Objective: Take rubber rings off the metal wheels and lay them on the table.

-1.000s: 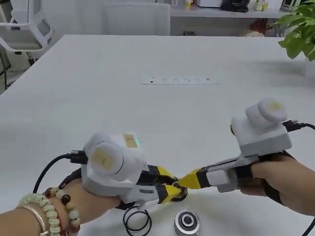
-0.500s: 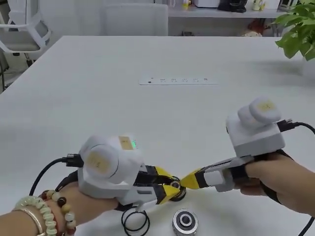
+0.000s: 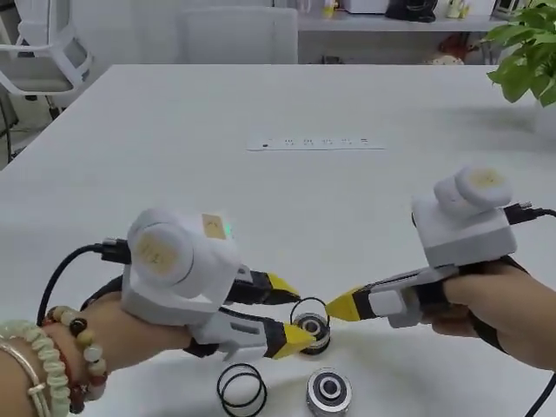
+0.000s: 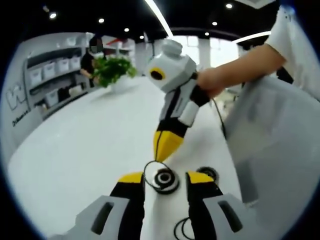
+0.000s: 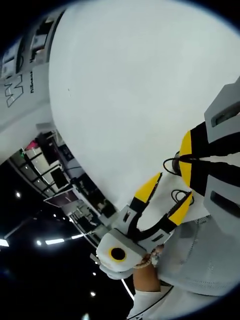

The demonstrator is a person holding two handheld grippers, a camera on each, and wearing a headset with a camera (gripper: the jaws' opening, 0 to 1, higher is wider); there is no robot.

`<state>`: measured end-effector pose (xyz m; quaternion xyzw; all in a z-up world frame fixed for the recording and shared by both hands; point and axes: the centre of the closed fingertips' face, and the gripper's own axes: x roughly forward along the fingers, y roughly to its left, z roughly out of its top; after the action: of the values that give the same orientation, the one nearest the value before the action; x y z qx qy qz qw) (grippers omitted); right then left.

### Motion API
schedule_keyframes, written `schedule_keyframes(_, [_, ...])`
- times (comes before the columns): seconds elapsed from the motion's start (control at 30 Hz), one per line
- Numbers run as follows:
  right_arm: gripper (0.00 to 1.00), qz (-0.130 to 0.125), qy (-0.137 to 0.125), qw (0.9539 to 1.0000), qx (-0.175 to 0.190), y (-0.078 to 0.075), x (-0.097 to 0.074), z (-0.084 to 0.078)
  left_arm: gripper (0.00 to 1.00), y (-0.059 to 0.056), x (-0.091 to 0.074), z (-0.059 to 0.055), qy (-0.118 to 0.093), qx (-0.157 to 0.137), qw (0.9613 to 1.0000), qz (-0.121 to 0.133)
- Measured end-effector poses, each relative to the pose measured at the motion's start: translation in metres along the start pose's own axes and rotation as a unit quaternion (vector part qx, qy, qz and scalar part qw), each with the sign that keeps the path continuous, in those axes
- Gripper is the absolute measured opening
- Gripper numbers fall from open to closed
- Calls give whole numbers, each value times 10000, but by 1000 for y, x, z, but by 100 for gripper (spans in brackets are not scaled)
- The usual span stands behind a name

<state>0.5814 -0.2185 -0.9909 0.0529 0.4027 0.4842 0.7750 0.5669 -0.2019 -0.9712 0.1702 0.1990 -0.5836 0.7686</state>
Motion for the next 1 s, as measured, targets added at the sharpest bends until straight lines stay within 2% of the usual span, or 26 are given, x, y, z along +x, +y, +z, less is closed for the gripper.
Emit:
schedule_keyframes(0.1, [0, 23, -59, 10000, 65, 0, -3, 4, 43, 4, -14, 10, -84, 9, 10000, 31])
schedule_keyframes(0.33, [0, 4, -317, 9995, 47, 2, -12, 18, 55, 18, -55, 26, -243, 34, 9990, 361])
schedule_keyframes(0.47, [0, 48, -477, 9988, 112, 4, -17, 25, 59, 24, -80, 31, -340, 0, 9977, 580])
schedule_keyframes(0.63, [0, 52, -636, 9978, 160, 4, -23, 32, 63, 25, -105, 31, -372, -28, 9964, 755])
schedule_keyframes(0.8, [0, 107, -771, 9966, 286, 4, -27, 35, 65, 23, -127, 26, -355, -92, 9950, 934])
schedule_keyframes(1.0, [0, 123, -869, 9956, 316, 4, -31, 40, 70, 19, -153, 19, -419, -199, 9906, 1284])
